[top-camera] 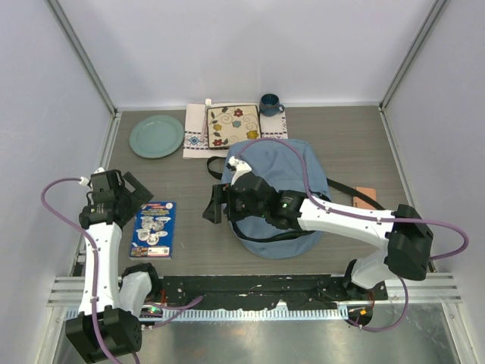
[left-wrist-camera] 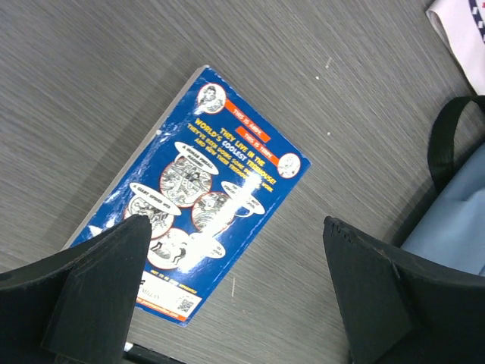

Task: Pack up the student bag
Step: Pick up the book from the center of the board.

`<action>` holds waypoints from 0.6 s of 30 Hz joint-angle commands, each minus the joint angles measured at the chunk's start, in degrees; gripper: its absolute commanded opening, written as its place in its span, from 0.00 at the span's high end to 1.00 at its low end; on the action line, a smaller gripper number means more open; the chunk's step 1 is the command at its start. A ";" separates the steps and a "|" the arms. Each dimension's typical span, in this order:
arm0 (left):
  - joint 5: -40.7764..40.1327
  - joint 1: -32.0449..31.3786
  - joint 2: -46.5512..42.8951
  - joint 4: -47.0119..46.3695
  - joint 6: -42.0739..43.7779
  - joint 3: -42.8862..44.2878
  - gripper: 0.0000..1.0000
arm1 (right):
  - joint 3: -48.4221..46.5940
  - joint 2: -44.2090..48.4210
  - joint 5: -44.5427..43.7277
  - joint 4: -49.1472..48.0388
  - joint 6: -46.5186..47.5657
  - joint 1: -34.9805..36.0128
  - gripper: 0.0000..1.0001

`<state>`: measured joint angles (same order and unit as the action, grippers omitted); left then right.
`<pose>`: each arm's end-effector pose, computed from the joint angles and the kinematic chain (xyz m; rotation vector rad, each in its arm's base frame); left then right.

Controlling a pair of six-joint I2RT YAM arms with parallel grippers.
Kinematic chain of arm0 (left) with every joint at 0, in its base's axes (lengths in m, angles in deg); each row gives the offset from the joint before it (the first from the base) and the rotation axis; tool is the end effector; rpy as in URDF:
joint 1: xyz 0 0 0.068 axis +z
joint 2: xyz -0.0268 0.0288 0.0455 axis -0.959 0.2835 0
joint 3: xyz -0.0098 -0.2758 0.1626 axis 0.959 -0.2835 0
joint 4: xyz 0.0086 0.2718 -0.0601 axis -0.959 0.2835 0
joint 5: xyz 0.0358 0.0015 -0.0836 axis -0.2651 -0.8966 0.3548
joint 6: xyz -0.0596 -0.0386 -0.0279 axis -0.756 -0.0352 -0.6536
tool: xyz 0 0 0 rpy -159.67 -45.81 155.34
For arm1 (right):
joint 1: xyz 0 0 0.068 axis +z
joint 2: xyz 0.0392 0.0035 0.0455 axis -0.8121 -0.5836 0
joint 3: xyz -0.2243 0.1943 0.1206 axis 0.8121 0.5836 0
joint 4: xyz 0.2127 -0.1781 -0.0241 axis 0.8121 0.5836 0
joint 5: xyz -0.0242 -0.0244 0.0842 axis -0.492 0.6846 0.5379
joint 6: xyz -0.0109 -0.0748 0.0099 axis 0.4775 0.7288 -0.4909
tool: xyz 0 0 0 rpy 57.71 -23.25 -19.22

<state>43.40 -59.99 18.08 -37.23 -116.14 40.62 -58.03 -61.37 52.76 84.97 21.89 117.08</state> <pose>0.1644 0.0421 0.2886 -1.0368 2.2351 -0.1182 0.1724 0.3312 0.3139 -0.3733 2.2700 1.0225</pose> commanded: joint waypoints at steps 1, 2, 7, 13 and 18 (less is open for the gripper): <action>4.17 0.43 -0.78 -3.09 1.52 0.02 0.00 | -4.32 -1.64 -0.66 0.82 1.61 -0.29 0.20; 4.35 0.35 -1.04 -3.62 1.34 -0.07 0.00 | -4.67 -2.08 -0.74 1.18 1.35 -0.29 0.20; 3.21 0.35 -3.59 -4.06 0.81 -0.78 0.00 | -3.53 -1.91 -1.45 3.29 -1.29 -0.29 0.19; 4.70 0.26 -2.81 -4.68 0.81 -1.04 0.00 | -1.24 -1.20 -3.82 4.16 -2.96 -0.38 0.19; 6.02 0.26 -0.87 -4.86 0.90 -0.87 0.00 | -1.51 -1.81 -7.68 4.17 -4.63 -0.29 0.19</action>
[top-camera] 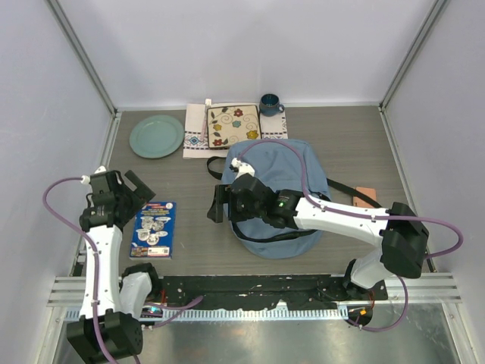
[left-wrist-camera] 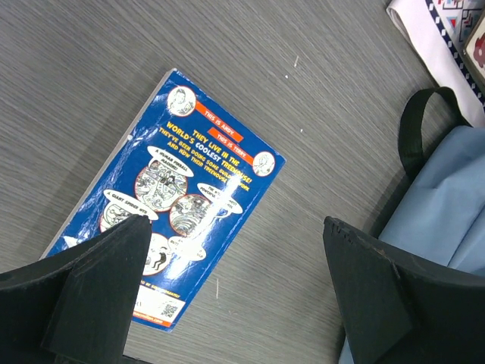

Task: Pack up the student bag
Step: Pick up the book from the center of the board.

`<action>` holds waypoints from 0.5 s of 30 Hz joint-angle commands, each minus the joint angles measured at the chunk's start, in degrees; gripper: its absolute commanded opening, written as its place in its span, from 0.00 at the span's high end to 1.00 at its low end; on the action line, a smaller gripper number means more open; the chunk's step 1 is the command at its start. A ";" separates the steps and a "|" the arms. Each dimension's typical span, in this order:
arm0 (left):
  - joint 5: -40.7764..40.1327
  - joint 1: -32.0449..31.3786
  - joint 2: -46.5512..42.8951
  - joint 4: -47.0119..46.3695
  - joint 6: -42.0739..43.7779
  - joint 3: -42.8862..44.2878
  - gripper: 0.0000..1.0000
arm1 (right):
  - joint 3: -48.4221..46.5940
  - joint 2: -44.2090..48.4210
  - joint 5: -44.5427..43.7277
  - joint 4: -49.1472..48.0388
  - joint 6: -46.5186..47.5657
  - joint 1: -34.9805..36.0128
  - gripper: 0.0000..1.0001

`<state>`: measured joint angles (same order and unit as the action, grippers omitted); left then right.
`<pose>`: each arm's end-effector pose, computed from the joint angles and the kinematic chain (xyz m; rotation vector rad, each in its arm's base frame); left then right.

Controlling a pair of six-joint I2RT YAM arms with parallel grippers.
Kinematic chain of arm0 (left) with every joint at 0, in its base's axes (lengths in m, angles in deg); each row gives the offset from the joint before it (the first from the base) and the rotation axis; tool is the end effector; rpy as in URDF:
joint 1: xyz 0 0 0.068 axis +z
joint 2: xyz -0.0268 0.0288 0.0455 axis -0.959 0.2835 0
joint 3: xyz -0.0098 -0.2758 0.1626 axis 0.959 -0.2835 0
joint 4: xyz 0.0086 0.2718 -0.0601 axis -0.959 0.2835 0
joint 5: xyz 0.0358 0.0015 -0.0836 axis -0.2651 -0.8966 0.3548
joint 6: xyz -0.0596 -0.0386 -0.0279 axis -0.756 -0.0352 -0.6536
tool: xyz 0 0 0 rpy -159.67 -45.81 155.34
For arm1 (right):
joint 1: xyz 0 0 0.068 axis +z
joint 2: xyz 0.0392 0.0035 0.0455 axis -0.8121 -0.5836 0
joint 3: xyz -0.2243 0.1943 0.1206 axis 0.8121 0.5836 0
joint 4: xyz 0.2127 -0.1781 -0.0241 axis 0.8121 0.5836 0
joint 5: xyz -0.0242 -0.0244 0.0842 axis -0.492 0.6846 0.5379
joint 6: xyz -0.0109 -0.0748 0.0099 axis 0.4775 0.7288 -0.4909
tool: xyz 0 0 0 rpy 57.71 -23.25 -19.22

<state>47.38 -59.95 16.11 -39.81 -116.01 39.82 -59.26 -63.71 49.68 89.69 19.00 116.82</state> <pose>0.1633 0.0374 0.2928 -0.9826 2.1963 -0.2132 0.1788 0.3323 0.2982 -0.2920 2.3630 0.9133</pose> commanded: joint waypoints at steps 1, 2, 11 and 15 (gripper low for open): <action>1.61 0.13 1.18 -2.19 0.59 -0.23 0.00 | -0.46 0.17 -5.04 -0.46 -1.57 -0.03 0.19; 1.69 0.21 1.18 -2.45 0.42 -0.41 0.00 | -0.72 -0.01 -5.65 -0.38 -1.66 -0.03 0.19; 1.78 0.21 -1.71 -3.42 -0.02 -1.20 0.00 | -2.91 -3.77 -11.82 -0.37 -3.42 -0.03 0.19; 1.52 0.13 -1.89 -3.95 -0.20 -1.55 0.00 | -5.55 -6.94 -10.76 0.06 -2.98 -0.03 0.19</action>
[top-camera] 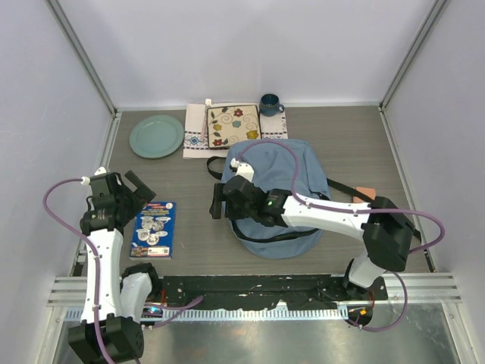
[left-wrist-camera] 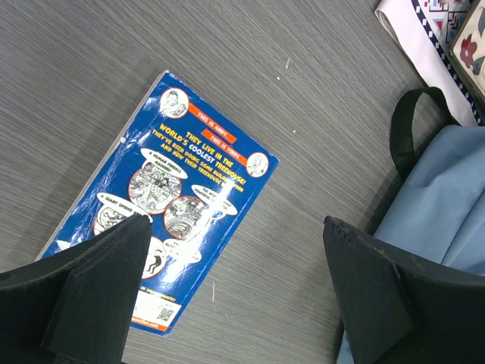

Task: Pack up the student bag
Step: Pick up the book from the center of the board.

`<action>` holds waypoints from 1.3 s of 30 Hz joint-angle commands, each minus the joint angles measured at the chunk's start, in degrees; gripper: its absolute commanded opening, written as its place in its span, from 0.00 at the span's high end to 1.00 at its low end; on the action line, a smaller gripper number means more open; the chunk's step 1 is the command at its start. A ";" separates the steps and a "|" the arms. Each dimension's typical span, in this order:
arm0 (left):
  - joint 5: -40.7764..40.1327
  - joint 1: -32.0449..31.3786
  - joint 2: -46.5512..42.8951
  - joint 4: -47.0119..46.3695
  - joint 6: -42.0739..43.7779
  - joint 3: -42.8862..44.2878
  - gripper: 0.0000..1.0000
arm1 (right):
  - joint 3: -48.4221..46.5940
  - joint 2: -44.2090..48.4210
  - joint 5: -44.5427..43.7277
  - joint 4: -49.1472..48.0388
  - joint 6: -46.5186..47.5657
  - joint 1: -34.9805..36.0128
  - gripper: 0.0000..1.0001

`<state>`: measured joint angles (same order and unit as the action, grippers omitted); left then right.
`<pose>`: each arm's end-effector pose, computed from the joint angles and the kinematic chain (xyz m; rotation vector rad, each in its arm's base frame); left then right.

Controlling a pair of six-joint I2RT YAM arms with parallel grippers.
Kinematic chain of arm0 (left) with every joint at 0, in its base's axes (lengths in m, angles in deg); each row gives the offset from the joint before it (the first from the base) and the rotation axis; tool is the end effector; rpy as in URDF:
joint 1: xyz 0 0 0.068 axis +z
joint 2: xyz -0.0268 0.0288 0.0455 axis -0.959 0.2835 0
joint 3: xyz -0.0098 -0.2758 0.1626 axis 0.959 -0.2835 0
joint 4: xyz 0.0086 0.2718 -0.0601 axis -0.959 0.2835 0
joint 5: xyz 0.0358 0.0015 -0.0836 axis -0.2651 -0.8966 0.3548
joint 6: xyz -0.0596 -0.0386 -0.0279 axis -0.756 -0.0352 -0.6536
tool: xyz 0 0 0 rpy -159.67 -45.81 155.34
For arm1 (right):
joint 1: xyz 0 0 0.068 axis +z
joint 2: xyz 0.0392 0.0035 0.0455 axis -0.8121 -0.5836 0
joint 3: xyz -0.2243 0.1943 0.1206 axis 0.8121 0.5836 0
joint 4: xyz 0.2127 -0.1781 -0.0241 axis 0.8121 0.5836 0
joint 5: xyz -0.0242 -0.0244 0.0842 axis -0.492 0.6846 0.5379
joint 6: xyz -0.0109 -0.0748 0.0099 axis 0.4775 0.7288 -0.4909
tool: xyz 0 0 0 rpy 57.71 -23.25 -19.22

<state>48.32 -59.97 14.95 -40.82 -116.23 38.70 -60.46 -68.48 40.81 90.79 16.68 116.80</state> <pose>0.1608 0.0356 0.2904 -0.9721 2.1827 -0.2377 0.1943 0.3405 0.2745 -0.1651 2.3751 0.7245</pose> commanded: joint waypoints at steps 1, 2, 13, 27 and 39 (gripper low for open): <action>0.40 0.15 -0.73 -2.94 -0.15 -0.44 0.00 | -4.96 -2.71 -1.54 -0.77 -0.49 -0.01 0.19; 0.22 0.15 -0.82 -2.85 -0.16 -0.44 0.00 | -6.01 -3.15 -0.75 -0.76 0.04 -0.01 0.20; -6.54 0.15 0.67 -1.97 -2.00 -0.87 0.00 | -12.78 -9.03 0.04 -0.33 6.63 -0.10 0.20; -12.07 0.24 2.43 -12.51 -7.19 -13.52 0.00 | -16.39 -18.62 19.46 -4.19 8.92 -0.54 0.21; -5.06 0.68 12.71 -22.36 -4.81 -16.60 0.00 | -16.04 -20.03 25.35 -7.00 9.71 -0.62 0.21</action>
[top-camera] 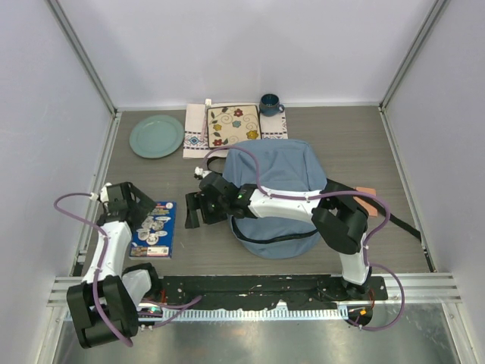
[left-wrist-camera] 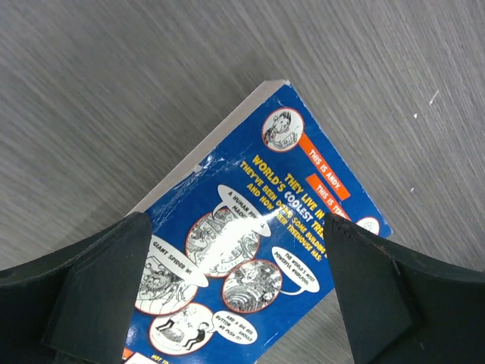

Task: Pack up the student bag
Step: Pick up the book from the center of the board.

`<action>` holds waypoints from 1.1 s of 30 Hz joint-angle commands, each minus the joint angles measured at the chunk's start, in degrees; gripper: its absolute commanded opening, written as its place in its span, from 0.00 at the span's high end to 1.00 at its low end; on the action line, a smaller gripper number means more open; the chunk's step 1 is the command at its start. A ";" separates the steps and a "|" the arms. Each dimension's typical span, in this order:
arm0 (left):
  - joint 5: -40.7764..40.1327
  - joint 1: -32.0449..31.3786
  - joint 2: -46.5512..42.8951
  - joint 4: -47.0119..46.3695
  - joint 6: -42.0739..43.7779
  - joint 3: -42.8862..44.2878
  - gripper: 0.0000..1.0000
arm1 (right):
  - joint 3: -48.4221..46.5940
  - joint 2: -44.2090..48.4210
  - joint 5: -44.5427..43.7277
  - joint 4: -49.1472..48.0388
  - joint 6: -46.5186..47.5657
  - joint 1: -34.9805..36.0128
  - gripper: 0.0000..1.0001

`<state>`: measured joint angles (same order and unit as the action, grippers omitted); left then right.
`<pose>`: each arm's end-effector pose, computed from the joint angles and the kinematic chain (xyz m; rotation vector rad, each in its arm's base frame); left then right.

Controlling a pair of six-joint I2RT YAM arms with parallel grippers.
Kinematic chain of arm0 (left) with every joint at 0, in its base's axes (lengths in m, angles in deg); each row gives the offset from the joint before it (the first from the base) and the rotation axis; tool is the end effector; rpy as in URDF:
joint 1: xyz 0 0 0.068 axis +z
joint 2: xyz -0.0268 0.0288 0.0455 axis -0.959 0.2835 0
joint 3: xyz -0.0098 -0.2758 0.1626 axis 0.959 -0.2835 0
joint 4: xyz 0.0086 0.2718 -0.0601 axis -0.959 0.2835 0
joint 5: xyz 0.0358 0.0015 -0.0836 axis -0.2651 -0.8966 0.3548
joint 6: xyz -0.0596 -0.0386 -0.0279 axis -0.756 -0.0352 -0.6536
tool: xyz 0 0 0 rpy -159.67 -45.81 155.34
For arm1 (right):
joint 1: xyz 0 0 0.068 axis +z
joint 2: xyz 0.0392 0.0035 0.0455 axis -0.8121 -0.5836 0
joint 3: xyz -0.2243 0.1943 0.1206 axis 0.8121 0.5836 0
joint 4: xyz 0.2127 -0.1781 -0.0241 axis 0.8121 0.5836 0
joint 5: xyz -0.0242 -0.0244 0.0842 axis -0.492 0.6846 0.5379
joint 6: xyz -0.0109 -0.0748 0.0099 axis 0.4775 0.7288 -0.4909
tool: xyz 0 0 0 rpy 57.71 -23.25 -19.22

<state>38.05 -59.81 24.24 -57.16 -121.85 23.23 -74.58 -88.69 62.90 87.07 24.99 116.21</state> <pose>0.1777 0.0521 0.1941 -1.2044 2.2048 -0.0279 0.2215 0.4354 0.2206 -0.5674 2.5101 0.9746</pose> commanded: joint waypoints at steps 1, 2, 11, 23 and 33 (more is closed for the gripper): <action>6.44 0.52 4.30 -6.97 0.80 -1.65 0.00 | -1.84 -0.16 3.61 -3.64 1.23 0.14 0.21; 7.41 0.52 5.70 -6.90 0.37 -1.92 0.00 | -1.92 -0.25 3.96 -3.99 1.05 0.05 0.21; 15.41 0.52 0.80 -5.49 -1.92 -5.00 0.00 | -2.19 -2.97 5.90 -5.84 -2.02 0.05 0.21; 24.29 0.44 -11.59 -1.63 -6.58 -9.66 0.00 | -3.16 -5.43 1.68 -4.17 -5.28 -1.26 0.21; 13.32 0.08 -17.59 3.74 -4.12 -0.61 0.00 | 1.23 -1.30 1.94 -6.45 -5.19 -2.23 0.21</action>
<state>57.44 -59.64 5.75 -56.57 -127.95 16.58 -74.47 -94.18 64.94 83.55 20.44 114.13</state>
